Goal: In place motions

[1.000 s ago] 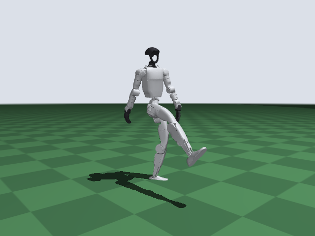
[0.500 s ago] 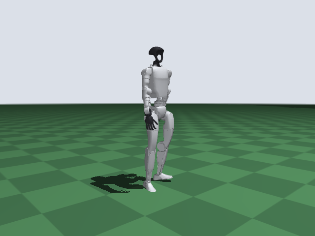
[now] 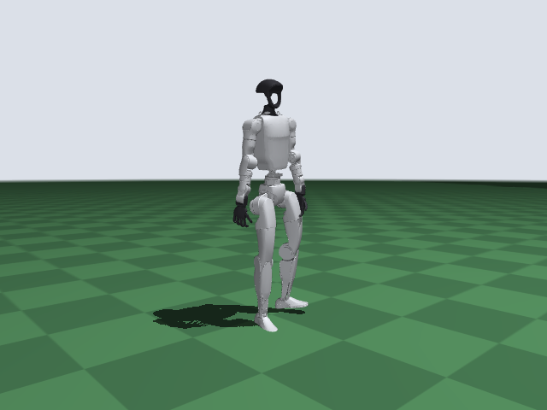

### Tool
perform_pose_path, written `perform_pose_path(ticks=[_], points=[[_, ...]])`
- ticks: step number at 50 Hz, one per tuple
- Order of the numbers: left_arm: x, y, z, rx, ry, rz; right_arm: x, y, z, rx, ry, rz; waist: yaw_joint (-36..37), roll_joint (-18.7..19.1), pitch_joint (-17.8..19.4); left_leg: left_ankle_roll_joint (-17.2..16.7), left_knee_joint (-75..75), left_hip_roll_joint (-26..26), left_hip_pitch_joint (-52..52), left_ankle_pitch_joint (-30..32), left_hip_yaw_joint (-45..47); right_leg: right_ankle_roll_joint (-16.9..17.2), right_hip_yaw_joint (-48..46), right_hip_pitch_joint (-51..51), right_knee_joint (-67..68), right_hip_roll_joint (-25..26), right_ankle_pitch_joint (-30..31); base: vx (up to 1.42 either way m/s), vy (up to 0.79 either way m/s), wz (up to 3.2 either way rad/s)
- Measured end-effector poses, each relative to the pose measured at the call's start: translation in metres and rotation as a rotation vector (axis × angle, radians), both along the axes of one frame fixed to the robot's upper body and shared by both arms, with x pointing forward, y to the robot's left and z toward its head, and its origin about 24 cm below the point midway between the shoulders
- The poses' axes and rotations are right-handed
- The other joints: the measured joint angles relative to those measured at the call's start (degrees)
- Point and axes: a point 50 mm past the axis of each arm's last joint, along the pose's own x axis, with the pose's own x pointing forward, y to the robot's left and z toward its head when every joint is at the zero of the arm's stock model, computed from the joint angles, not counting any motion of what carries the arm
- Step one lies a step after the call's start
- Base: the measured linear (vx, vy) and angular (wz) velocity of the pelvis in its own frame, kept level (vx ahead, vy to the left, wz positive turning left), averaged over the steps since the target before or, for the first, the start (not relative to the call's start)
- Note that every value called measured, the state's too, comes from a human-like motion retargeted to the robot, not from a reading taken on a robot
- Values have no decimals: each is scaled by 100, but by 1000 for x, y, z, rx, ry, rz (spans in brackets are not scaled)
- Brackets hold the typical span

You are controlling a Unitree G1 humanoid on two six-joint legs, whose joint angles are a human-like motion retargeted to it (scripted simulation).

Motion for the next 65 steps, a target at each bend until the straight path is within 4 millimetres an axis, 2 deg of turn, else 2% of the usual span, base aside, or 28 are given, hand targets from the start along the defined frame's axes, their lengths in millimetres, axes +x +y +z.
perform_pose_path(ticks=[3, 5, 7, 8, 12, 15, 18, 20, 22, 23, 25, 27, 28, 30, 33, 35, 40, 45, 52, 57, 60, 62, 65], points=[[0, 7, 1, 4, 21, -11, -7, -6, 1, -14, -4, -46, 469, -308, 162, 156, 254, -206, -214, -46, -827, -7, 109, -57, -5, -199, 72, -11, -1, -34], [-1, 13, 2, 5, 34, 9, -8, -11, 2, -40, -22, -53, 751, -430, 318, 151, 197, -75, -151, -152, -608, -7, 173, -67, 11, -265, 126, -7, 4, -55], [-3, 20, 2, 13, 45, 56, -5, -19, 4, -74, -44, -36, 786, -401, 411, 14, -32, 181, 5, -63, 20, 5, 193, -73, 40, -237, 142, -6, 13, -26], [-6, 23, 3, 20, 53, 83, -3, -24, 5, -90, -54, -25, 721, -330, 428, -137, -145, 283, 65, 89, 236, 15, 176, -67, 46, -187, 145, 0, 19, 8], [-24, 36, 4, 56, 129, 185, -3, -49, 13, -148, -70, 15, 61, -93, 331, -132, -260, 346, 26, -54, 338, 41, -15, -73, 74, -156, 175, 13, 25, 40], [-23, 46, 7, 87, 154, 221, 7, -63, 18, -200, -114, -19, -238, 45, 548, -243, -204, 539, -96, -66, 377, 16, 48, -230, 364, -107, 175, -17, 11, -11], [-17, 61, 11, 109, 142, 255, 19, -71, 21, -233, -171, -58, -343, 126, 772, -270, -212, 697, -170, -62, 554, 22, 989, -648, 822, 134, 284, -19, 11, -62], [-15, 71, 13, 120, 135, 262, 19, -77, 24, -250, -182, -66, -474, 139, 846, -271, -203, 735, -237, -39, 656, 206, 1819, -827, 938, 332, 367, -13, 4, -22], [-4, 83, 18, 139, 116, 262, 16, -82, 26, -262, -186, -69, -745, 216, 1056, -262, -169, 813, -324, 14, 514, 278, 1888, -809, 971, 250, 329, -23, 0, 36], [3, 88, 20, 152, 103, 262, 13, -83, 27, -268, -179, -76, -820, 216, 1165, -261, -163, 837, -334, 40, 488, 210, 1747, -762, 953, 130, 304, -22, -4, 32], [18, 99, 26, 185, 67, 258, -1, -84, 28, -287, -149, -111, -819, 188, 1326, -284, -191, 882, -307, 97, 531, -18, 1302, -644, 880, -147, 279, -14, -11, 11], [31, 109, 31, 217, 25, 245, -24, -83, 29, -304, -102, -174, -694, 89, 1395, -371, -277, 876, -247, 179, 615, -154, 998, -532, 746, -393, 527, 1, -23, 3], [37, 115, 34, 231, 7, 235, -36, -81, 30, -309, -77, -212, -629, -18, 1410, -420, -316, 812, -224, 222, 633, -7, 966, -466, 634, -517, 766, 6, -32, 9], [46, 127, 41, 259, -21, 212, -59, -78, 33, -316, -34, -286, -512, -248, 1465, -519, -400, 665, -176, 302, 662, 519, 924, -319, 416, -677, 775, 5, -39, 16], [58, 147, 54, 304, -28, 181, -87, -76, 40, -335, 14, -369, -433, -524, 1676, -683, -597, 522, -105, 483, 659, 621, 769, -271, 147, -736, 791, -7, -42, 20], [67, 155, 62, 329, -25, 167, -98, -77, 44, -355, 28, -416, -341, -569, 1891, -768, -704, 539, -132, 583, 754, 703, 820, -418, 103, -729, 935, -31, -33, -17], [110, 174, 87, 430, -171, 236, -96, -98, 56, -419, -113, -627, -409, -468, 2583, -936, -739, 848, -682, 673, 895, 767, 1174, -1194, -160, -473, 1394, -52, -20, -66], [148, 214, 137, 505, -394, 211, -92, -105, 63, -333, -379, -1017, -827, -790, 3415, -936, -806, 865, -1235, 793, 933, 744, 1512, -2009, -212, -314, 1687, -51, -21, -53], [187, 245, 200, 624, -623, 233, -143, -97, 82, -381, -403, -1184, -1522, -1010, 3522, -936, -845, 950, -2710, 855, 1128, 735, 1691, -3626, -319, -142, 1999, -46, -21, -28], [199, 262, 237, 751, -696, 172, -158, -102, 93, -454, -454, -1336, -2226, -1235, 3522, -936, -864, 1188, -3657, 965, 1279, 618, 1906, -4774, -412, 243, 2265, -30, 10, -74], [206, 260, 244, 780, -697, 107, -159, -112, 98, -562, -508, -1443, -2765, -1542, 3522, -936, -911, 1211, -3969, 1164, 1445, 579, 2021, -5219, -433, 329, 2349, -9, 16, -44], [211, 254, 241, 777, -701, 90, -154, -123, 100, -666, -571, -1479, -3053, -1755, 3522, -936, -899, 1308, -4103, 1289, 1522, 524, 2076, -5415, -455, 433, 2393, 3, 9, -66], [216, 250, 241, 754, -720, 137, -128, -142, 99, -792, -672, -1474, -3497, -2095, 3522, -936, -857, 1547, -4233, 1339, 1645, 359, 2125, -5628, -488, 700, 2417, 14, 20, -74]])
